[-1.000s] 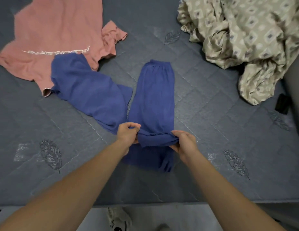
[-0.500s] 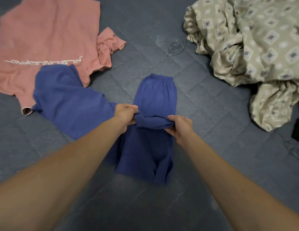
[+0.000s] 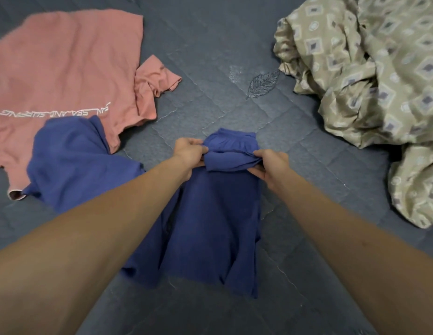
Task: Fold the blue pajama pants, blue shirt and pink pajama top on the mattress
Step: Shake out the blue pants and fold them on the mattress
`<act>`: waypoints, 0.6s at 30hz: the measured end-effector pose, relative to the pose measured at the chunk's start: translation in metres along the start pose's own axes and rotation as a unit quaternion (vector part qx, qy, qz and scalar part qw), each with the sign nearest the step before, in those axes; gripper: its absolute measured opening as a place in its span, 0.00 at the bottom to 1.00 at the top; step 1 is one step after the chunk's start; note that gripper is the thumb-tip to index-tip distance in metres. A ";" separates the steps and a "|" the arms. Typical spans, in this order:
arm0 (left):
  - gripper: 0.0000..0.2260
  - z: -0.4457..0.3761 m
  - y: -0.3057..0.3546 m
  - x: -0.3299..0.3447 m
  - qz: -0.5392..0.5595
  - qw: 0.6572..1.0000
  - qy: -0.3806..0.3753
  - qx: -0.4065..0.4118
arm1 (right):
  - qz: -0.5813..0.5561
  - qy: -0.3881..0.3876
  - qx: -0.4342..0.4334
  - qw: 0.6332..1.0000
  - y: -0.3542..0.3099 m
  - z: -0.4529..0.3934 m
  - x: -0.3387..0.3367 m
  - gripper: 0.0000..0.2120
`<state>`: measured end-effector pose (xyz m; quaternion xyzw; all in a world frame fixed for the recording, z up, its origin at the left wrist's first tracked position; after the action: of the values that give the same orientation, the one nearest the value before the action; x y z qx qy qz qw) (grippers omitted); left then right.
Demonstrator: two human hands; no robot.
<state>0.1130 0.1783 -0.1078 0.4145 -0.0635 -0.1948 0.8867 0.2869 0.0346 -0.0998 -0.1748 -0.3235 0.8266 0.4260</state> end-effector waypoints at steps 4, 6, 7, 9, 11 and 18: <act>0.25 -0.021 0.005 0.006 0.034 0.999 -0.005 0.017 | -0.063 -0.018 0.015 0.998 -0.007 -0.012 0.008 0.03; 0.29 -0.028 0.011 0.012 0.065 0.997 -0.023 0.043 | -0.091 -0.048 -0.001 0.995 -0.012 -0.018 0.014 0.14; 0.31 -0.029 0.015 0.015 0.070 0.995 -0.033 0.059 | -0.095 -0.058 -0.021 0.994 -0.014 -0.022 0.016 0.20; 0.30 -0.029 0.022 0.019 0.014 0.992 -0.044 0.114 | -0.038 -0.058 -0.098 0.993 -0.023 -0.027 0.015 0.28; 0.28 -0.025 0.026 0.022 -0.113 0.972 -0.048 0.200 | 0.130 -0.040 -0.222 0.966 -0.032 -0.024 0.013 0.30; 0.34 0.033 -0.060 0.000 -0.458 0.845 -0.031 0.275 | 0.471 -0.054 -0.369 0.799 0.059 0.031 -0.008 0.39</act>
<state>0.0865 0.1193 -0.1321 0.6173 0.0548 -0.5658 0.5439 0.2389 -0.0091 -0.1175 -0.4043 -0.5044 0.7516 -0.1308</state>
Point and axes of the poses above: each hand's wrist, its own z-axis away from the middle knuckle, its own x-axis out of the palm, y = z × x, the point moved 6 cm from there along -z, towards the middle knuckle, and after that the axes turned 1 degree about -y, right-handed, at the moved point
